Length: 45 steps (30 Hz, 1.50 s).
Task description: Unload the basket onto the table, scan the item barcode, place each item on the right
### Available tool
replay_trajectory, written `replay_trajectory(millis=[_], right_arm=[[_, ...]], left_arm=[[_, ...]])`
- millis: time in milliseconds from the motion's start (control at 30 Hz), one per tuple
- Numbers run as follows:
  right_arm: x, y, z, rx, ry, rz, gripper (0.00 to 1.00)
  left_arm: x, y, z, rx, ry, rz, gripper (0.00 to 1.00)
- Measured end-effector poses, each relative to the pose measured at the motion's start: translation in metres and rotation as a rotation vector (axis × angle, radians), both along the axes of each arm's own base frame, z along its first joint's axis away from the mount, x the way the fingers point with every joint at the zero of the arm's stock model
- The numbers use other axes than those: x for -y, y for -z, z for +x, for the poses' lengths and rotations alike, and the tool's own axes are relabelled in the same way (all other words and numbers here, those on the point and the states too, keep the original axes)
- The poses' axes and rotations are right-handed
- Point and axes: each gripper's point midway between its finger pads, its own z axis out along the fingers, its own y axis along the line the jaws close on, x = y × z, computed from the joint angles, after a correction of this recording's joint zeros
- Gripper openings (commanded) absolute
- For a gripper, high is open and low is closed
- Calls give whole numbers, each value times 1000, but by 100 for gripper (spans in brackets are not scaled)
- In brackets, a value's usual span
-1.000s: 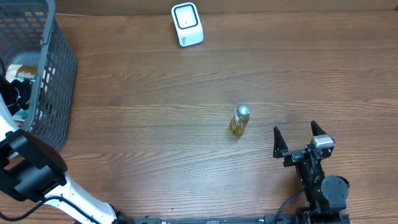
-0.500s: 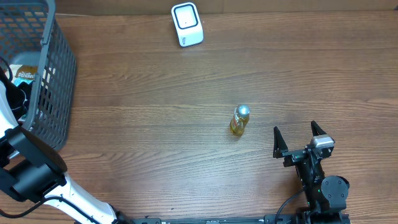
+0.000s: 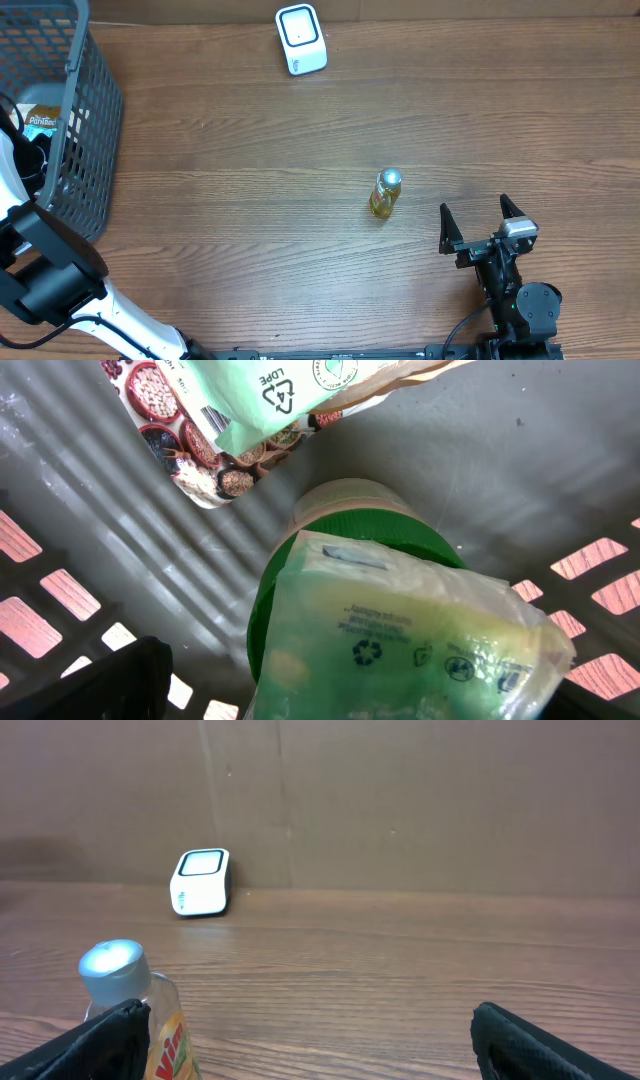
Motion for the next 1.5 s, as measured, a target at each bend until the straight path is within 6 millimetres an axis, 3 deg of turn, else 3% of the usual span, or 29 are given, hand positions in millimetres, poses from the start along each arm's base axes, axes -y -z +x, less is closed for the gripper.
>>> replay_trajectory(millis=[1000,1267,1433,1500], right_arm=[[0,0,0,0,0,0,100],[0,0,0,0,0,0,100],[0,0,0,0,0,0,100],[0,0,0,0,0,0,100]], left_arm=[[-5,4,6,11,52,20,100],[-1,36,3,-57,58,-39,88],[-1,39,3,-62,68,-47,70],[-1,40,2,-64,74,-46,68]])
